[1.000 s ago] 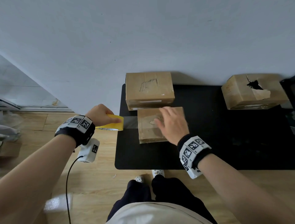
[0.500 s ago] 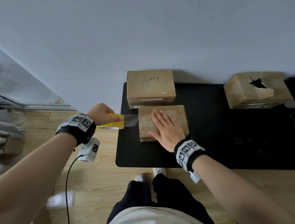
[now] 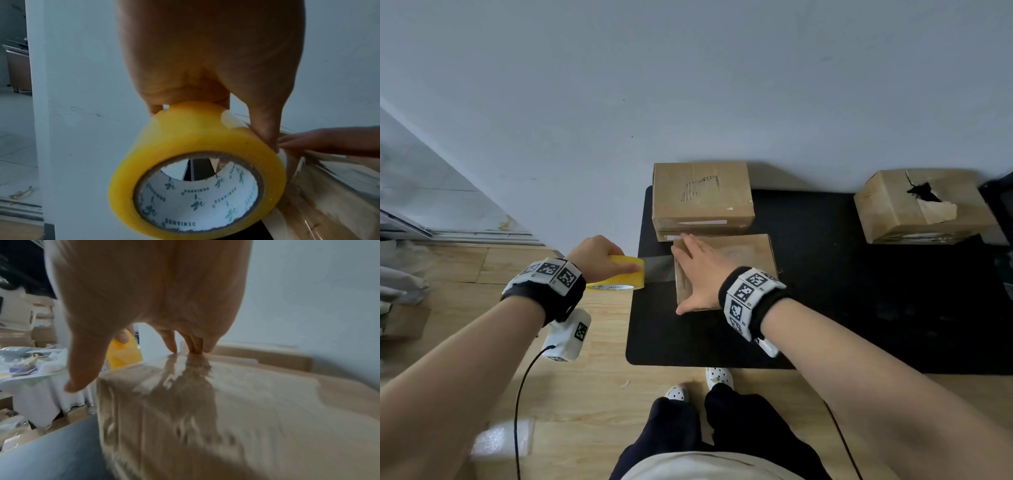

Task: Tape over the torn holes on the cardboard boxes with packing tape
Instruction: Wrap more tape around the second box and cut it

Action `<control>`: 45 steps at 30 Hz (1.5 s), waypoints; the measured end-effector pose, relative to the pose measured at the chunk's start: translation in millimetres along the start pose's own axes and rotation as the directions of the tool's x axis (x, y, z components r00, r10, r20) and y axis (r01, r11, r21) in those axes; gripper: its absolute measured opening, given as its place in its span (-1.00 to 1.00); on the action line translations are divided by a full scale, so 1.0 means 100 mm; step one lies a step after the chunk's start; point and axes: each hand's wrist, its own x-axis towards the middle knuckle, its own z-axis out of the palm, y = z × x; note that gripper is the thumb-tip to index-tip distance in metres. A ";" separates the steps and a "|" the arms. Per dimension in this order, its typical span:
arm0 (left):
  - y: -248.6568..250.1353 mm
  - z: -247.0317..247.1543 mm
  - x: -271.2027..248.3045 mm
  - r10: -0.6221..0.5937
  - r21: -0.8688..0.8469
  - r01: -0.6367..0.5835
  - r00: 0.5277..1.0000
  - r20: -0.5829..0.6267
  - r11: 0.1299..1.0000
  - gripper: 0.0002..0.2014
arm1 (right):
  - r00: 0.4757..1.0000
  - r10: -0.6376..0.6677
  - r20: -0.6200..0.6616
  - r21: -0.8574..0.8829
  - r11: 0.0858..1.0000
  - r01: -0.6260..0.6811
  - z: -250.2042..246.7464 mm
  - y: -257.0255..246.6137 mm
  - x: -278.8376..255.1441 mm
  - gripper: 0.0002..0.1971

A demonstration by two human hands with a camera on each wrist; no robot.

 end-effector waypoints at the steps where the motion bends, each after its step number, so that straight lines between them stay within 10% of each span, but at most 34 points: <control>1: 0.01 0.00 -0.03 -0.003 0.011 0.003 1.000 0.001 1.000 -0.65 | 1.000 0.009 0.026 -0.041 0.999 -0.008 -0.02 -0.04 0.05 0.20; 8: -0.09 -0.10 -0.15 -0.001 0.005 0.001 1.000 0.001 1.000 -0.53 | 1.000 -0.006 0.004 -0.158 0.987 0.007 -0.10 -0.20 0.12 0.12; 27: 0.75 -1.12 -0.34 0.197 0.045 -0.199 0.979 0.048 0.979 -0.50 | 0.967 0.135 -0.217 0.546 0.838 0.005 -0.46 0.29 -0.43 0.22; 34: 1.21 -1.08 -0.25 0.376 -0.103 -0.369 0.924 0.064 0.924 -0.62 | 0.971 0.162 -0.178 0.524 0.850 -0.046 -0.38 0.68 -0.68 0.24; 39: 1.33 -1.04 -0.23 0.409 -0.039 -0.408 0.908 0.093 0.912 -0.26 | 0.983 0.122 -0.139 0.414 0.909 -0.054 -0.45 0.66 -0.65 0.37; 45: 1.30 -1.04 -0.25 0.418 -0.133 -0.400 0.896 0.152 0.907 -0.48 | 0.983 0.120 -0.140 0.297 0.952 -0.074 -0.45 0.75 -0.72 0.33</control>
